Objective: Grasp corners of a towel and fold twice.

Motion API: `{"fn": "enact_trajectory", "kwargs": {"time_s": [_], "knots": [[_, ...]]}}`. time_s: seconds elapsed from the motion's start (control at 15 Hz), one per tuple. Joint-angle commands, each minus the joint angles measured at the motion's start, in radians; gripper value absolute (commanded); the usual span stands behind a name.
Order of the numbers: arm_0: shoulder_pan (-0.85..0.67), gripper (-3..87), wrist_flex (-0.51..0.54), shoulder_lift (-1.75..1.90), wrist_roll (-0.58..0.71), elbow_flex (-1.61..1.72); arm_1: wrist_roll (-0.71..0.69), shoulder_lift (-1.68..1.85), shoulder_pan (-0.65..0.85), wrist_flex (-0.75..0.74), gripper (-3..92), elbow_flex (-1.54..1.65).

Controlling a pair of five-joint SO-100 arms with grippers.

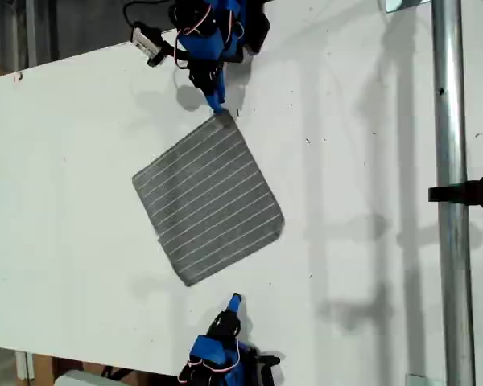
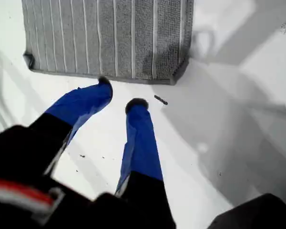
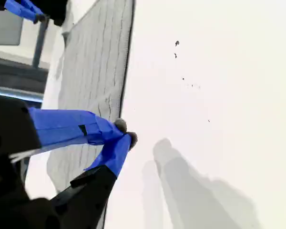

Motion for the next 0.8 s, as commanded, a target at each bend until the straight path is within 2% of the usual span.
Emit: {"fn": "enact_trajectory", "kwargs": {"time_s": [0.0,0.4,0.6,0.73], "knots": [[-0.104,-2.9,0.002,0.002,-0.436,0.003,0.002,0.003,0.011,-0.023,-0.3,-0.026],[-0.104,-2.9,0.002,0.002,-0.437,0.003,0.002,0.003,-0.003,-0.032,-0.3,-0.035],[-0.104,-2.9,0.002,0.002,-0.434,0.003,0.040,-0.021,-0.098,-0.025,-0.4,-0.117],[-0.106,-2.9,0.002,0.002,-0.433,0.003,0.094,-0.216,-0.163,-0.025,-0.4,-0.189]]}}
